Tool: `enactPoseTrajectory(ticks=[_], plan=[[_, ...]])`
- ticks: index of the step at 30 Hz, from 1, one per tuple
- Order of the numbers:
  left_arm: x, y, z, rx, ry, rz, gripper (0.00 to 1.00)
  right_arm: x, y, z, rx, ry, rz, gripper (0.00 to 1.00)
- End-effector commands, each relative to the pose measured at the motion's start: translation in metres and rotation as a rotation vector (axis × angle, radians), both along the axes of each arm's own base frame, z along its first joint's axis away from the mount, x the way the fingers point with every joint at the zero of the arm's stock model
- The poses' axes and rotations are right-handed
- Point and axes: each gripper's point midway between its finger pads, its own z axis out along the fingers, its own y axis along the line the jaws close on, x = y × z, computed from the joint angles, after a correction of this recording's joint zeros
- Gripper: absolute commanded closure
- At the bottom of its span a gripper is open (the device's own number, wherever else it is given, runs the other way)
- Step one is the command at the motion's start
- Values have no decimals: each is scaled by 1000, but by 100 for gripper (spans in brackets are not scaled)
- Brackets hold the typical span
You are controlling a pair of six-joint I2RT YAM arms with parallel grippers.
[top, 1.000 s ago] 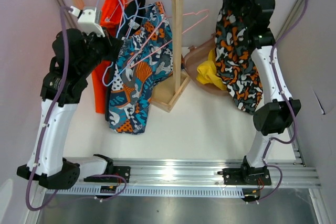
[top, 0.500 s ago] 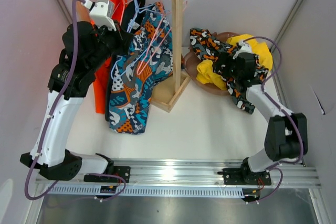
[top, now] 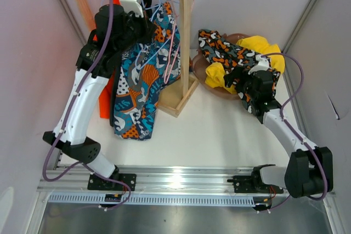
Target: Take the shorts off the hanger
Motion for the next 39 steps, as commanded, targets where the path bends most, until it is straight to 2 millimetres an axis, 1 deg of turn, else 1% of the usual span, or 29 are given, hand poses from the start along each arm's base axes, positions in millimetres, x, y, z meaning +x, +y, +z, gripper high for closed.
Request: enactPoseTrajectory(ticks=[1, 2, 3, 4, 6, 7, 9, 10, 11, 13, 14, 16, 18, 19, 21, 22, 23, 24, 26, 27, 30, 31, 32, 33, 34, 36, 39], plan=[[-6, 0, 7, 14, -23, 1, 98, -12, -2, 26, 18, -76, -4, 0], [-7, 2, 6, 17, -23, 11, 94, -14, -3, 26, 17, -78, -5, 1], [-6, 3, -2, 26, -9, 18, 93, -16, -2, 25, 18, -76, -4, 0], [-13, 8, 5, 19, -27, 25, 92, -19, -3, 23, 18, -75, -4, 0], [-18, 13, 6, 20, -31, 37, 88, -21, -3, 21, 22, -74, -5, 1], [-26, 17, 11, 19, -39, 40, 86, -23, -3, 17, 24, -62, -6, 1], [-33, 24, 15, 22, -47, 50, 81, -26, -3, 18, 31, -67, -3, 1], [-40, 29, 18, 24, -51, 54, 80, -27, -3, 16, 34, -63, -3, 1], [-44, 32, 21, 29, -56, 60, 73, -29, -3, 18, 38, -68, -3, 1], [-50, 41, 21, 37, -61, 82, 65, -33, -2, 17, 46, -68, 0, 1], [-51, 44, 23, 46, -71, 90, 53, -34, -2, 20, 49, -76, 2, 1], [-51, 55, 25, 59, -82, 141, 40, -37, 0, 22, 56, -76, 5, 1], [-50, 64, 28, 78, -95, 189, 18, -42, 1, 24, 58, -81, 11, 1], [-47, 74, 29, 93, -100, 243, 16, -43, 1, 26, 56, -85, 10, 1], [-42, 85, 35, 95, -126, 308, 15, -48, 1, 26, 53, -86, 12, 1], [-39, 90, 33, 104, -133, 341, 15, -50, 0, 26, 48, -87, 10, 1], [-34, 90, 36, 111, -164, 352, 15, -52, -1, 24, 45, -82, 10, 0], [-33, 93, 35, 112, -176, 363, 16, -55, -2, 26, 43, -90, 8, 1], [-30, 93, 37, 123, -204, 351, 16, -58, -2, 25, 38, -88, 11, 0], [-25, 91, 39, 118, -213, 353, 16, -60, -3, 23, 35, -83, 9, 1], [-17, 89, 41, 120, -209, 330, 17, -64, -5, 23, 34, -85, 7, 1], [-5, 85, 30, 134, -173, 320, 17, -66, -4, 22, 33, -85, 10, 1], [-2, 84, 36, 128, -174, 290, 16, -66, -5, 22, 33, -85, 9, 1], [-2, 82, 37, 108, -153, 279, 15, -67, -5, 21, 32, -84, 9, 1], [9, 77, 28, 115, -128, 265, 15, -68, -4, 20, 32, -80, 13, 1], [14, 74, 30, 108, -130, 242, 15, -68, -5, 17, 27, -76, 13, 1], [23, 66, 26, 104, -123, 204, 15, -69, -6, 14, 17, -68, 13, 1]])
